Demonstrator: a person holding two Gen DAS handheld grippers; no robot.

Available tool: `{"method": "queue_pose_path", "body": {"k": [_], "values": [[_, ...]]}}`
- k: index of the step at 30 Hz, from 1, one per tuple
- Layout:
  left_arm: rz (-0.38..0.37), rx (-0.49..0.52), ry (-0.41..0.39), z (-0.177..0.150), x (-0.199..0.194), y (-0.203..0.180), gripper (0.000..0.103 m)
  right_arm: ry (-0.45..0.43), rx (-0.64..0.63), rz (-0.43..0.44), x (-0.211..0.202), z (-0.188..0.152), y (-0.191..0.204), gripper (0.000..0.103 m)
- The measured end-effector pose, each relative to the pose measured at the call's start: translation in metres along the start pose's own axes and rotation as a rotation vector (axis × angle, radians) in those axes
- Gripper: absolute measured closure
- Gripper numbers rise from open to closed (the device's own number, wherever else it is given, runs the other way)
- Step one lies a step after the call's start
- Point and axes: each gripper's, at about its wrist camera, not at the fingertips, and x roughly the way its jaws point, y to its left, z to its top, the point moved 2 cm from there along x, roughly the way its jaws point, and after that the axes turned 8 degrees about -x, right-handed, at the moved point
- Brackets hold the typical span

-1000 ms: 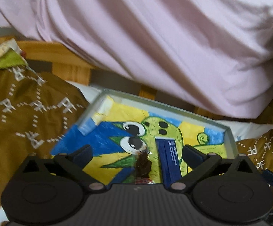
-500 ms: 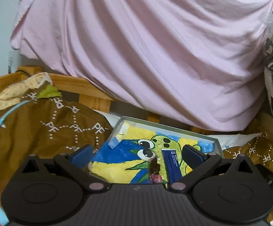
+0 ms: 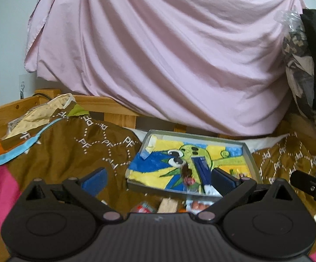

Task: Organize snacks
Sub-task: 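Lift both tools away from the tray, then lower the left tool toward the quail egg pack while the right tool approaches the white rice cracker bar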

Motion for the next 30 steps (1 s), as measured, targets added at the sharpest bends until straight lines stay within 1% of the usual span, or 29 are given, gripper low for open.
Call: {"method": "queue_pose_path", "body": {"k": [6, 9, 10, 13, 14, 17, 19, 22, 28, 30], "values": [[0.029, 0.016, 0.019, -0.014, -0.025, 0.010, 0.000, 0.037, -0.025, 0.007, -0.024, -0.014, 0.022, 0.001], [0.057, 0.030, 0.054, -0.022, -0.032, 0.016, 0.000, 0.057, -0.034, 0.008, -0.032, -0.020, 0.030, 0.001], [0.067, 0.042, 0.089, -0.025, -0.032, 0.018, 0.000, 0.065, -0.035, 0.009, -0.033, -0.022, 0.032, 0.001], [0.096, 0.086, 0.230, -0.034, -0.025, 0.022, 0.000, 0.108, -0.042, -0.004, -0.037, -0.029, 0.037, 0.001], [0.107, 0.092, 0.262, -0.037, -0.024, 0.024, 0.000, 0.122, -0.043, -0.006, -0.038, -0.032, 0.039, 0.001], [0.130, 0.091, 0.309, -0.046, -0.022, 0.030, 0.000, 0.159, -0.042, -0.006, -0.039, -0.039, 0.042, 0.001], [0.138, 0.097, 0.327, -0.049, -0.022, 0.031, 0.000, 0.173, -0.042, -0.002, -0.040, -0.042, 0.044, 0.001], [0.145, 0.110, 0.321, -0.052, -0.024, 0.031, 0.000, 0.197, -0.044, 0.001, -0.039, -0.046, 0.046, 0.001], [0.155, 0.105, 0.332, -0.052, -0.022, 0.033, 0.000, 0.304, -0.071, -0.007, -0.027, -0.058, 0.051, 0.001], [0.162, 0.103, 0.340, -0.052, -0.021, 0.033, 0.000, 0.328, -0.077, -0.010, -0.024, -0.062, 0.052, 0.001]]}}
